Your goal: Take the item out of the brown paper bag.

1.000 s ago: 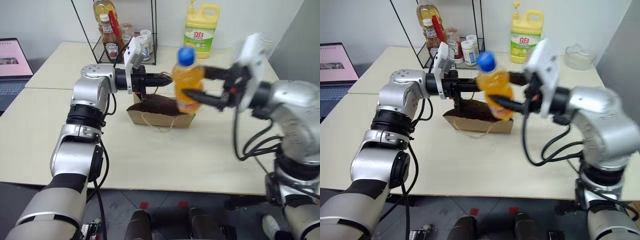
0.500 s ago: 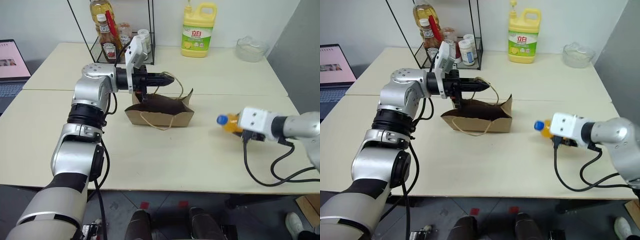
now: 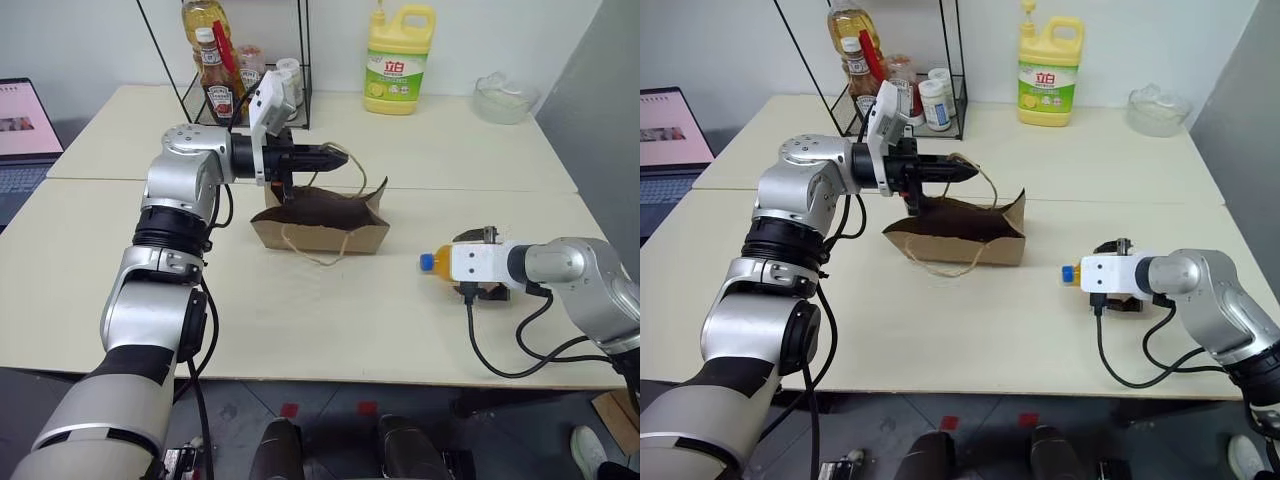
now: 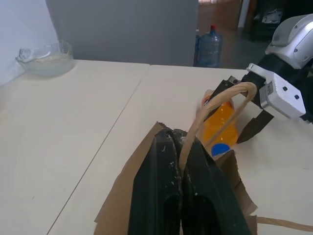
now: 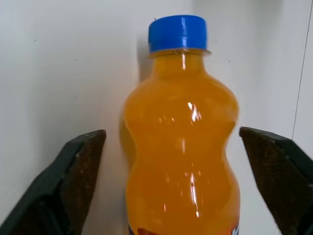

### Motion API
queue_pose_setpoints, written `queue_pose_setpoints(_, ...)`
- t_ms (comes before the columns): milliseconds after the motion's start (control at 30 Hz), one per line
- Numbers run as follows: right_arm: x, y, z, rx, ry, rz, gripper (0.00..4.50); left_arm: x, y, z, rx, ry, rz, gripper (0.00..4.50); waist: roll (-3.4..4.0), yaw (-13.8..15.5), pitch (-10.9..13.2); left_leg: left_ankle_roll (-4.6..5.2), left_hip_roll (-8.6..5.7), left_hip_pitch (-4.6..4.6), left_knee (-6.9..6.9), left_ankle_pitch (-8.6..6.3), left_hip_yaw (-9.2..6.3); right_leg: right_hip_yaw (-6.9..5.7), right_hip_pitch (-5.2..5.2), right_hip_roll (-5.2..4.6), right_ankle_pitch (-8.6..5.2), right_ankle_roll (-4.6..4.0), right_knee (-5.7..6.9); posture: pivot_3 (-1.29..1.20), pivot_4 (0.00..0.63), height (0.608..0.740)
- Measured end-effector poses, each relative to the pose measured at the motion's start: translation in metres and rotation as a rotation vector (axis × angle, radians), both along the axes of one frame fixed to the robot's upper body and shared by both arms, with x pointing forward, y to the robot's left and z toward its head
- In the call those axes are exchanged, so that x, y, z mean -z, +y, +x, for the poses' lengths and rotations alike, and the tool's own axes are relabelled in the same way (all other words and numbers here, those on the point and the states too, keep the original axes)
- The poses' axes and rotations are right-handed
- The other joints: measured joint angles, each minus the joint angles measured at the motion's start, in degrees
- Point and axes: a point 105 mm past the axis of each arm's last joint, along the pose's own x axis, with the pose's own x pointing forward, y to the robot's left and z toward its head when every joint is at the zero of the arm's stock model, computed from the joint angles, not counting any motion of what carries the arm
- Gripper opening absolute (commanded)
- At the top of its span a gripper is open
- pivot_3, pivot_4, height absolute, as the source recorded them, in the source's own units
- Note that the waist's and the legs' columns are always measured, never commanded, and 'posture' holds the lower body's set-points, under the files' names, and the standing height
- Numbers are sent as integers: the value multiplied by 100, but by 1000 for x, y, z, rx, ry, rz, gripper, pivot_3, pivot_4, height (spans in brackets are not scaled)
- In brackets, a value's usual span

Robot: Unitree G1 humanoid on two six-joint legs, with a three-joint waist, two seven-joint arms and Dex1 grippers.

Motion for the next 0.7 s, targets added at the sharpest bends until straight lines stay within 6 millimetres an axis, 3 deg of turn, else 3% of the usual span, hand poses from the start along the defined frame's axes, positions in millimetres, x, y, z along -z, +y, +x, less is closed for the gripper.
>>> queue_pose_setpoints(67,-13,8,-8,-10,8,87,4477,0,1,0,-5,-1,0,0,0,4,0,0,0,0,-1,0,0,0,0,0,0,0,1,0,150,740)
queue_pose_setpoints(333,-96,66,-48,-100,32,678,4477,3,6,13,-104,-31,7,0,0,16,0,-1,0,1,2,0,-8,-7,5,0,0,-1,7,0,150,740)
queue_pose_setpoints(433,-102,77,-56,-100,64,777,4500,6,9,16,-124,-28,13,570,0,26,0,1,0,0,2,0,-7,-7,3,0,0,-1,7,0,150,740)
queue_pose_setpoints(700,-105,86,-54,-65,71,872,4500,3,18,21,-172,-68,50,2934,0,18,0,18,0,0,-1,-10,-7,-6,-2,1,0,-1,8,0,150,740)
